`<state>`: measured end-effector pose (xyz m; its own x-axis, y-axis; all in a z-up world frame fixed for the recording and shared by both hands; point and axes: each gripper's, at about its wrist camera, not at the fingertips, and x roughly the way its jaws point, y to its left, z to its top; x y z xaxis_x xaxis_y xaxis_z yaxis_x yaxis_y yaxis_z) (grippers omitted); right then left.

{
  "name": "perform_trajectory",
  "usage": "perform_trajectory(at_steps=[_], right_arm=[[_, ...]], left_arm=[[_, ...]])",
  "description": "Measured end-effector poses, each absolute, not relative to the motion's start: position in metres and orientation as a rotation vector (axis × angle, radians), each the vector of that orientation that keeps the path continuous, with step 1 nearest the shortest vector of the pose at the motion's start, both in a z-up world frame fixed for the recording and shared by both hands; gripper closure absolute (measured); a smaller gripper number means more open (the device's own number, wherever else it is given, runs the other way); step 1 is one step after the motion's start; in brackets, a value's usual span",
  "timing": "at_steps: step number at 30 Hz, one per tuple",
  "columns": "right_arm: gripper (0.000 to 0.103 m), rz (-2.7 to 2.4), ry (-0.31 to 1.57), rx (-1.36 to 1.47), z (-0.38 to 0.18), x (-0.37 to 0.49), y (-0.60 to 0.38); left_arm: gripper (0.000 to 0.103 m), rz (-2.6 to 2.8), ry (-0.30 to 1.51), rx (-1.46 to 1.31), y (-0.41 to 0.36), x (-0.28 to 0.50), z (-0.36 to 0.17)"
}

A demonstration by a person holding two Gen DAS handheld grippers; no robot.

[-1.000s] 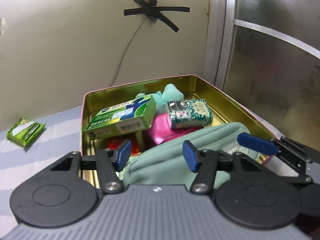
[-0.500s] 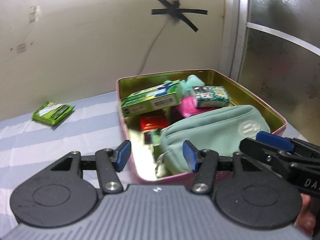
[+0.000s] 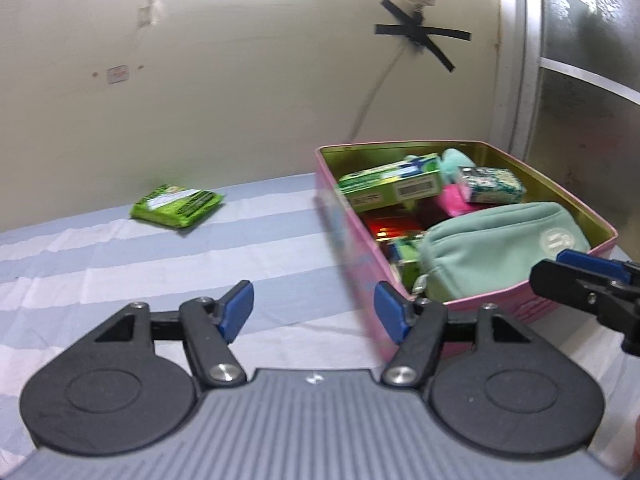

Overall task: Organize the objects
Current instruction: 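Move the right tool toward the lime-green Dafi wipes packet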

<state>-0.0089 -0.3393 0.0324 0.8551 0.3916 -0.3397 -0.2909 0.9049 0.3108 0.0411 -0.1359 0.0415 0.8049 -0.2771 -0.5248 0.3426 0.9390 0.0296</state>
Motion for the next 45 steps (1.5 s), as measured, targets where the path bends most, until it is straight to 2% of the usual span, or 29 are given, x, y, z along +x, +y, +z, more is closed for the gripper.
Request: perform_trajectory(at_steps=[28,34,45], right_arm=[[0.044,0.492,0.534,0.068,0.015,0.014,-0.226],[0.037,0.516,0.551,0.021,0.014,0.027,-0.205],[0.037,0.564,0.578,-0.06,0.01,0.061,-0.162]], left_arm=[[0.034,-0.104,0.598,0.05,-0.021,0.103,-0.001],[0.034,-0.059,0.602,0.031,-0.002,0.115,-0.008],[0.034,0.003,0.586,-0.02,0.025,0.125,-0.011]])
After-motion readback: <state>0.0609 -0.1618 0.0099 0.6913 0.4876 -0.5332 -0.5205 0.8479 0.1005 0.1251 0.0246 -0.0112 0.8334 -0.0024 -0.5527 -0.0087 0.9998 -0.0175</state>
